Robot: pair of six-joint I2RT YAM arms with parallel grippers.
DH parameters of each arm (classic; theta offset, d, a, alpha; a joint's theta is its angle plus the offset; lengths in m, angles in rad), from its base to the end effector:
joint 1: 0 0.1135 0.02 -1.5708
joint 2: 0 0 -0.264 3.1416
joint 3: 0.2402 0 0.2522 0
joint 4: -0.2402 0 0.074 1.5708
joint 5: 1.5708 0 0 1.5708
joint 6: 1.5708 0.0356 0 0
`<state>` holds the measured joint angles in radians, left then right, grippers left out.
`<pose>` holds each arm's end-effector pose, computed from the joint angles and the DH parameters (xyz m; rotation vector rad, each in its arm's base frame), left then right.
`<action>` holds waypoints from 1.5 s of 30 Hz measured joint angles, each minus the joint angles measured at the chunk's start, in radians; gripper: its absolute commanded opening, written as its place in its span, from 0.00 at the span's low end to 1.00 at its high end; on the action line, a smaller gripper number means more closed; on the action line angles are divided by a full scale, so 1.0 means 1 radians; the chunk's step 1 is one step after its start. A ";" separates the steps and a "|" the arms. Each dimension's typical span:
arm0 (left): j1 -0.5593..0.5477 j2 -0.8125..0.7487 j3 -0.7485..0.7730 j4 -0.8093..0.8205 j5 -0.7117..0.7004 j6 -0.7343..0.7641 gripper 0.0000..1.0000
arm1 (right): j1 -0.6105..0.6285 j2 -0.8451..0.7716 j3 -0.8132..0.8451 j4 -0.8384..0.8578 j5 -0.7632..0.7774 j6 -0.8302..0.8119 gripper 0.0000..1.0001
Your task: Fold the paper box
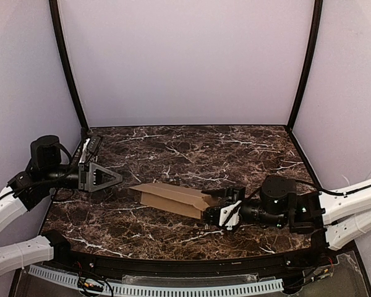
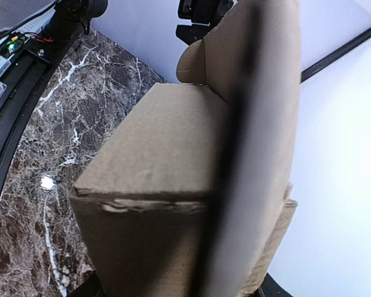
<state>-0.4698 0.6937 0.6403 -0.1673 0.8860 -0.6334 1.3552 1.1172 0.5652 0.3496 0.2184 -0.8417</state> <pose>0.1293 -0.0966 0.3080 0.5542 1.9188 -1.5377 0.0612 0.2434 0.2516 -1.4997 0.9434 0.1784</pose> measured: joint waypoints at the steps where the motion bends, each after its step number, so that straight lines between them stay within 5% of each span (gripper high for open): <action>1: 0.000 -0.001 0.010 -0.023 -0.013 0.022 0.99 | -0.028 0.002 0.000 -0.011 -0.033 0.055 0.40; 12: -0.016 -0.016 0.026 -0.189 -0.148 0.179 0.99 | -0.274 0.111 -0.078 0.129 -0.493 0.494 0.37; 18: -0.175 0.033 0.027 -0.206 -0.316 0.233 0.97 | -0.325 0.225 -0.154 0.285 -0.642 0.630 0.36; 27: -0.250 0.137 -0.004 -0.192 -0.554 0.235 0.77 | -0.357 0.367 -0.212 0.508 -0.690 0.716 0.35; 45: -0.380 0.340 -0.037 -0.058 -0.688 0.201 0.33 | -0.361 0.492 -0.224 0.672 -0.690 0.736 0.32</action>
<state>-0.8494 1.0332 0.6033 -0.2249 0.1978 -0.4324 0.9939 1.6093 0.3408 1.0218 -0.4713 -0.1059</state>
